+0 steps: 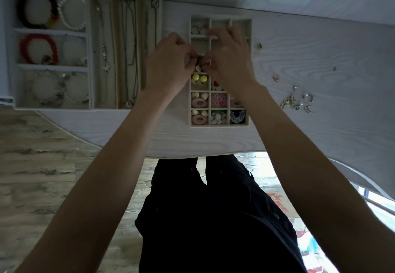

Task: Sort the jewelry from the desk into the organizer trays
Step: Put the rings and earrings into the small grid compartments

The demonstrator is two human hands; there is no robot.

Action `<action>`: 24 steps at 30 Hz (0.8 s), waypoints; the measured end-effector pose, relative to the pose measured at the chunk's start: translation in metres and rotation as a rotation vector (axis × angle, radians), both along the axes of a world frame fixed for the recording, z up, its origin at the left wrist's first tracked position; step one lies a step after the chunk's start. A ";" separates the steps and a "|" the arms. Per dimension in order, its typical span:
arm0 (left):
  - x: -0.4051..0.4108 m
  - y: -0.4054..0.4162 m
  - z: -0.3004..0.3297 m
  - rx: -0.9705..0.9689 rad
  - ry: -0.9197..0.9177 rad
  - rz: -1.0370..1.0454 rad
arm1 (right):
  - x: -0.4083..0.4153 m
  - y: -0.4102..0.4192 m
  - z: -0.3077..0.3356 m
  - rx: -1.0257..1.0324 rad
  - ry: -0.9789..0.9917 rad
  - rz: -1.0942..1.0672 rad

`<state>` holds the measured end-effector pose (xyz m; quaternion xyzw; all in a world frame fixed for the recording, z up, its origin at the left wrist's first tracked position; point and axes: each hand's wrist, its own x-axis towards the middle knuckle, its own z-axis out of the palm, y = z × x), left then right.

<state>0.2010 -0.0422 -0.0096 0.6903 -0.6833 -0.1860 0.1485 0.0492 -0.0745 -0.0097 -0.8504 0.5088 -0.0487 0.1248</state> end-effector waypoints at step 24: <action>-0.002 -0.001 -0.002 -0.101 -0.018 -0.103 | 0.000 -0.003 -0.002 0.075 -0.117 -0.083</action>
